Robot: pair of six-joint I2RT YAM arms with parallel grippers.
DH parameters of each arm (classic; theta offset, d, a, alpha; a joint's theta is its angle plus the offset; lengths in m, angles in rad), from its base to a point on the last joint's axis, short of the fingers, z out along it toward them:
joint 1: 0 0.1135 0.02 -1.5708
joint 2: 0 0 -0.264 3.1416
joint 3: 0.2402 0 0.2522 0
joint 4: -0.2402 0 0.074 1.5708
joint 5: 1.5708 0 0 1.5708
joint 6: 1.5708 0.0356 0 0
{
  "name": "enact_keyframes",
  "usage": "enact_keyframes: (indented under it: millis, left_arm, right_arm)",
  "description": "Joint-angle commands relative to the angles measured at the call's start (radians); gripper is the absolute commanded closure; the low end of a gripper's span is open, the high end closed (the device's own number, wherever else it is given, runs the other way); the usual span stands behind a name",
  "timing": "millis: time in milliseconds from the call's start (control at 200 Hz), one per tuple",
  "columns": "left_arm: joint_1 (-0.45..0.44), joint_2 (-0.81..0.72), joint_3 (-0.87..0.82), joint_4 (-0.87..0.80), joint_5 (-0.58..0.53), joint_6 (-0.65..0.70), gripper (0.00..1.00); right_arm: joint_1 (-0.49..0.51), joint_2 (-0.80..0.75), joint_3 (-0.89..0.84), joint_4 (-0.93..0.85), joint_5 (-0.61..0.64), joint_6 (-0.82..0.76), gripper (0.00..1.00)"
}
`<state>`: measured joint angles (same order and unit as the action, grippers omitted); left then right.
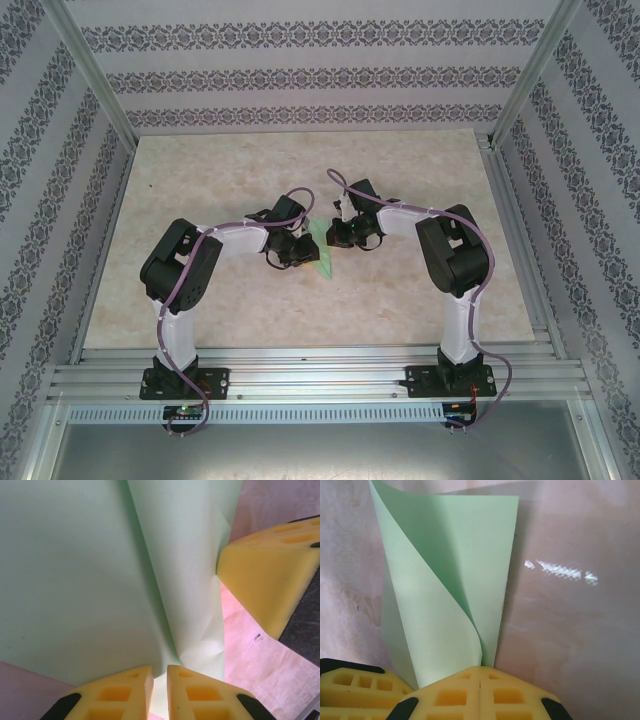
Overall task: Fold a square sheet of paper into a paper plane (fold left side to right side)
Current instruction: Fourth fold the wing at the center of the table.
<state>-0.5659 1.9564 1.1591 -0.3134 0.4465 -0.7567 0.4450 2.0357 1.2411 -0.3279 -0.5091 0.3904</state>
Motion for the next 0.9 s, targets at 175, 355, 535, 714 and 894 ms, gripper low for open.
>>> enact_keyframes:
  millis: [175, 355, 535, 714, 894]
  left_arm:
    - [-0.011, 0.052, 0.008, -0.065, -0.057, 0.020, 0.81]
    - [-0.011, 0.056, 0.002, -0.063, -0.061, 0.020, 0.81]
    - [-0.011, 0.061, 0.002, -0.060, -0.060, 0.020, 0.81]
    - [-0.011, 0.063, 0.001, -0.059, -0.059, 0.020, 0.81]
    - [-0.011, 0.064, 0.001, -0.062, -0.059, 0.020, 0.81]
  right_arm:
    - [0.002, -0.019, -0.035, 0.000, 0.031, -0.010, 1.00]
    - [0.002, -0.032, -0.032, 0.000, 0.026, -0.005, 1.00]
    - [0.001, -0.048, -0.041, 0.008, 0.022, 0.004, 1.00]
    - [0.001, -0.037, -0.038, 0.000, 0.027, -0.001, 1.00]
    - [0.000, -0.029, -0.036, -0.002, 0.029, -0.002, 1.00]
